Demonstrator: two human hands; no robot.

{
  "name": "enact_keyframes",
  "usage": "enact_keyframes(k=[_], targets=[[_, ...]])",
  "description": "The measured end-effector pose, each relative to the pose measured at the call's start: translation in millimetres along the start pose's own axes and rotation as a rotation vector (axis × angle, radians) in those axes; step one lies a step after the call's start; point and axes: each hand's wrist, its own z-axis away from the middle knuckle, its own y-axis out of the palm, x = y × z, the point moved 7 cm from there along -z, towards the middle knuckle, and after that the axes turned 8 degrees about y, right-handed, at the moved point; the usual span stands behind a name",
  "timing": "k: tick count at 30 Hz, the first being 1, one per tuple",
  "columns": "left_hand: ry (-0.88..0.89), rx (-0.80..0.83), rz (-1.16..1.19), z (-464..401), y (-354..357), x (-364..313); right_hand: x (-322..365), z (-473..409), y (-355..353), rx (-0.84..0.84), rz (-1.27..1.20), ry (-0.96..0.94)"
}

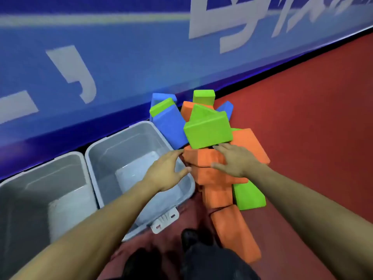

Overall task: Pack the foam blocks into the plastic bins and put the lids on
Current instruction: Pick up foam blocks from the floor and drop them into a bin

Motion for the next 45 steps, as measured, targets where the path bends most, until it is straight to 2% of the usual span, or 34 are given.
enact_keyframes(k=[5,11,14,17,22,26,30,32,35,37,41,45], targets=[[0.140,0.043,-0.013,-74.8,60.7,7.1,-39.1,-20.9,58.2,0.102,-0.055,0.082],[0.199,0.229,-0.187,-132.8,112.0,13.0,-68.3,-27.3,111.0,0.062,-0.296,0.125],[0.198,0.243,-0.186,-139.1,122.5,12.1,-71.2,-27.7,129.9,0.051,-0.377,0.142],[0.181,0.163,-0.149,-144.1,115.7,13.1,-61.9,-23.8,137.5,-0.001,-0.378,0.147],[0.143,0.021,-0.082,-141.1,71.0,17.7,-37.1,-17.8,144.6,-0.220,-0.416,0.183],[0.025,-0.129,0.018,-122.8,33.9,31.0,-23.5,-26.0,166.2,-0.108,-0.344,0.137],[-0.037,-0.238,0.163,-99.3,14.1,42.1,0.6,-28.6,178.0,0.039,-0.219,-0.187],[-0.029,-0.240,0.178,-86.4,10.6,43.0,15.4,-26.8,182.7,0.107,-0.116,-0.265],[-0.019,-0.279,0.196,-70.6,4.3,42.8,24.0,-22.2,179.7,0.112,-0.040,-0.242],[-0.027,-0.317,0.216,-61.6,-3.2,43.2,23.9,-18.3,171.2,0.036,-0.060,-0.208],[-0.040,-0.340,0.213,-42.9,-20.0,47.6,15.8,-19.7,160.4,-0.028,-0.052,-0.033],[-0.071,-0.371,0.198,-14.3,-33.4,55.1,7.6,-18.7,141.2,-0.200,-0.042,0.107]])
